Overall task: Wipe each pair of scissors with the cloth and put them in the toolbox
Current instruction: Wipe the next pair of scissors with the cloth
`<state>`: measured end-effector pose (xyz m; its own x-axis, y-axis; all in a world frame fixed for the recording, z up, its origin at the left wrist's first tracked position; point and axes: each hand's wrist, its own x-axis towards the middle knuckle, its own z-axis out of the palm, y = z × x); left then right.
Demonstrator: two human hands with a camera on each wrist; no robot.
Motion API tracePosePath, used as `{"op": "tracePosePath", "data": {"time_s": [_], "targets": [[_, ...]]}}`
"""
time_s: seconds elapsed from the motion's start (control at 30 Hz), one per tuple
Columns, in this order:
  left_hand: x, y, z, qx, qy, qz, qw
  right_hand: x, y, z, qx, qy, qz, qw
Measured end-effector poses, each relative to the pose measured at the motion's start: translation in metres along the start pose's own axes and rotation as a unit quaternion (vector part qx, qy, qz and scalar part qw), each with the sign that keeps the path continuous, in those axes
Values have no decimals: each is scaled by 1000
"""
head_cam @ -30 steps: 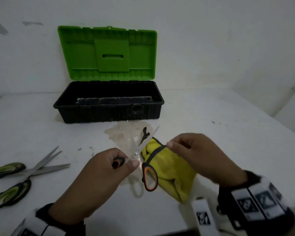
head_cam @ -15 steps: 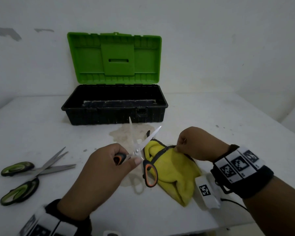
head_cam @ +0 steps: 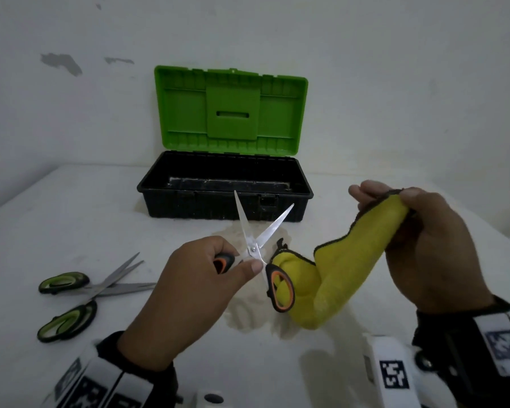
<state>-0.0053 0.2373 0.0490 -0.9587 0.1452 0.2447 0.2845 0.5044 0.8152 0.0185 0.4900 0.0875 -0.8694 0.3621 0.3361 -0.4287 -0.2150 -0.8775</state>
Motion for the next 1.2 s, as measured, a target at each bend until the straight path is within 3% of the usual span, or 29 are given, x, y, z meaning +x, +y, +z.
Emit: {"op": "tracePosePath", "data": {"time_s": [0.2, 0.33, 0.4, 0.73, 1.2], "targets": [[0, 1, -9, -11, 15, -6, 1000, -20, 28, 25, -246, -48, -61, 966], [1, -1, -16, 8, 17, -13, 1000, -29, 41, 40, -274, -168, -16, 947], [1, -4, -19, 17, 14, -13, 1000, -32, 48, 47, -287, -186, -6, 940], [5, -10, -19, 53, 11, -15, 998, -37, 60, 73, -212, -118, 66, 968], [10, -17, -12, 74, 5, 24, 997, -41, 74, 94, -246, -28, 84, 965]]}}
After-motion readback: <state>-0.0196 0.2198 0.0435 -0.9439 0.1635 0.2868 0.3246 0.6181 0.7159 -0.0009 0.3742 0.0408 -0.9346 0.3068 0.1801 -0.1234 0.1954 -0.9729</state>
